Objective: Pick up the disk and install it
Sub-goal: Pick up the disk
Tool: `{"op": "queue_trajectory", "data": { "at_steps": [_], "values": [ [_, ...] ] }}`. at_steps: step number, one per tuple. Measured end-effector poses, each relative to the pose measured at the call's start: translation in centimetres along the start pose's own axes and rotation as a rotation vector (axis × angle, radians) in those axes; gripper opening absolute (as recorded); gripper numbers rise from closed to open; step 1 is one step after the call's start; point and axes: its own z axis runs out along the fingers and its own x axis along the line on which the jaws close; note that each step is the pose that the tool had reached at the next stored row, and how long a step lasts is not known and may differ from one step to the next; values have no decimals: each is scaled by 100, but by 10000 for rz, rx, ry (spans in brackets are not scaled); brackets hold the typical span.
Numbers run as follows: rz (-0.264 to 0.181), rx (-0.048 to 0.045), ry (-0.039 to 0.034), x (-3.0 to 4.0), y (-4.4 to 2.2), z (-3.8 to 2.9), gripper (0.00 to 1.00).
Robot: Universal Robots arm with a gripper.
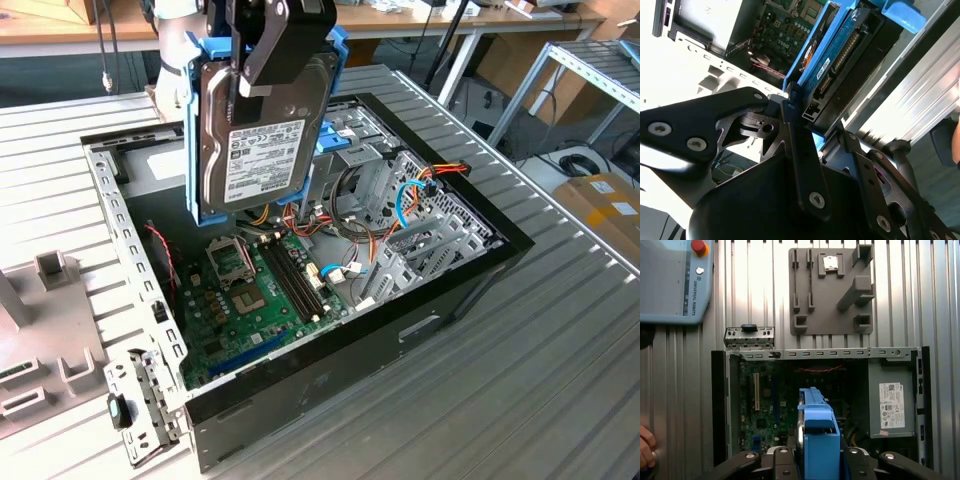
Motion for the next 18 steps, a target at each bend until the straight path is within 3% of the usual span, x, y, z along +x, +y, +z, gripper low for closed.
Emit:
{"op": "queue_trajectory", "data": {
  "at_steps": [18],
  "values": [
    [-1,0,0,-1,-50,2,37]
  ]
}}
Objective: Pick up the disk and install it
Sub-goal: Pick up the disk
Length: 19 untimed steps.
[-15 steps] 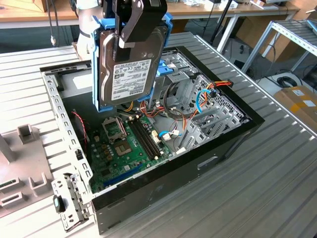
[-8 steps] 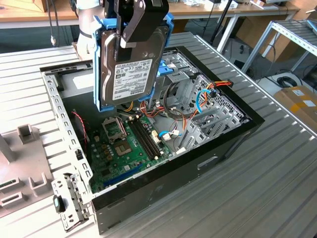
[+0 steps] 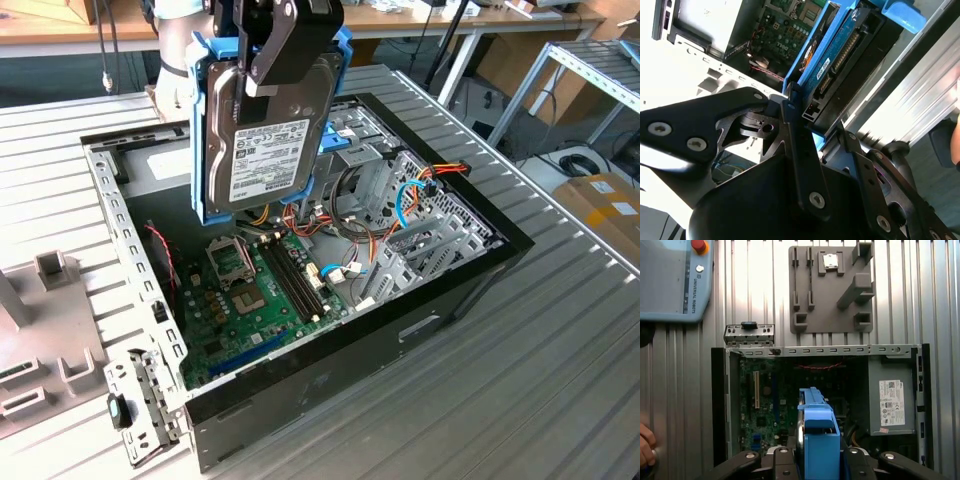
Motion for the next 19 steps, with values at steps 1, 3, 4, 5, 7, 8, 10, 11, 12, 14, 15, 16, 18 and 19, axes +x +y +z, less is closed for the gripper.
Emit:
{"op": "queue_trajectory", "data": {
  "at_steps": [1,3,4,5,7,8,10,11,12,14,15,16,18,19],
  "values": [
    [1,0,0,0,-9,0,37],
    [1,0,0,0,-15,0,37],
    [0,0,0,1,-18,1,37],
    [1,0,0,1,-20,1,37],
    [1,0,1,11,-23,1,37],
    [0,0,0,17,-25,1,37],
    [0,0,0,30,-26,0,37],
    [0,0,-1,37,-27,0,37],
    [1,0,0,43,-27,0,37],
    [0,0,0,56,-28,-1,37],
    [0,0,0,64,-28,-1,37],
    [0,0,0,72,-29,-2,37],
    [1,0,-1,86,-29,-2,37],
    [0,0,0,93,-29,-3,37]
  ]
}}
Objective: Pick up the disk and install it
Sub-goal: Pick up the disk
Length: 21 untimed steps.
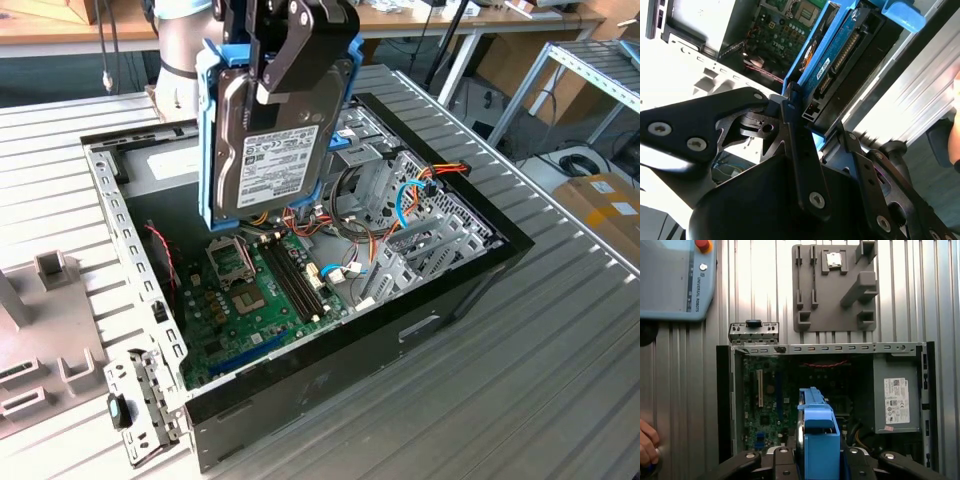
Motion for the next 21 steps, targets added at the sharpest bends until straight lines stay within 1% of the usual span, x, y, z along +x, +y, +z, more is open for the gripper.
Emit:
{"op": "queue_trajectory", "data": {
  "at_steps": [8,18,21],
  "values": [
    [0,0,-1,69,-2,-2,37],
    [0,1,-1,183,-8,-6,37],
    [0,0,0,197,-30,-8,37]
  ]
}}
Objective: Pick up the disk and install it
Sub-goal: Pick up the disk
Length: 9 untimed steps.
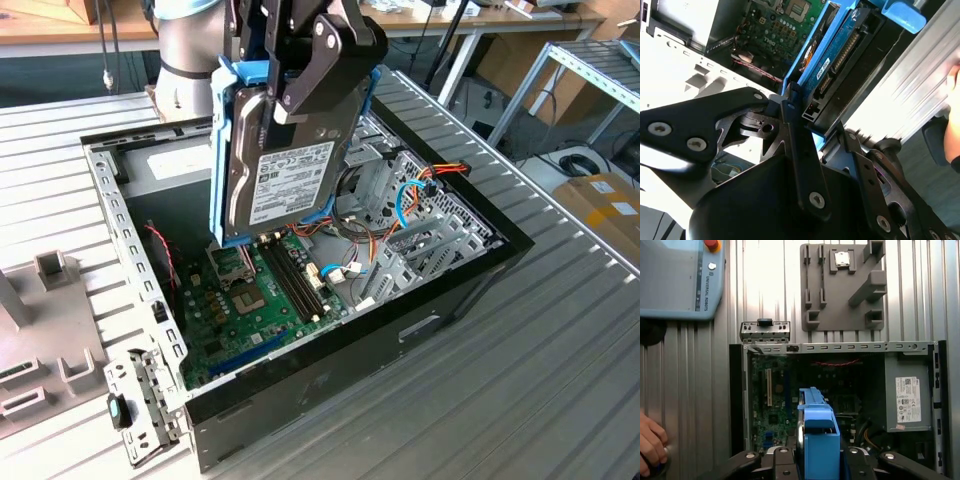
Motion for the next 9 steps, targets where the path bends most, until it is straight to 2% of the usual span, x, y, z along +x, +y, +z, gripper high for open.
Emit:
{"op": "queue_trajectory", "data": {
  "at_steps": [9],
  "values": [
    [0,0,1,16,-120,-2,37]
  ]
}}
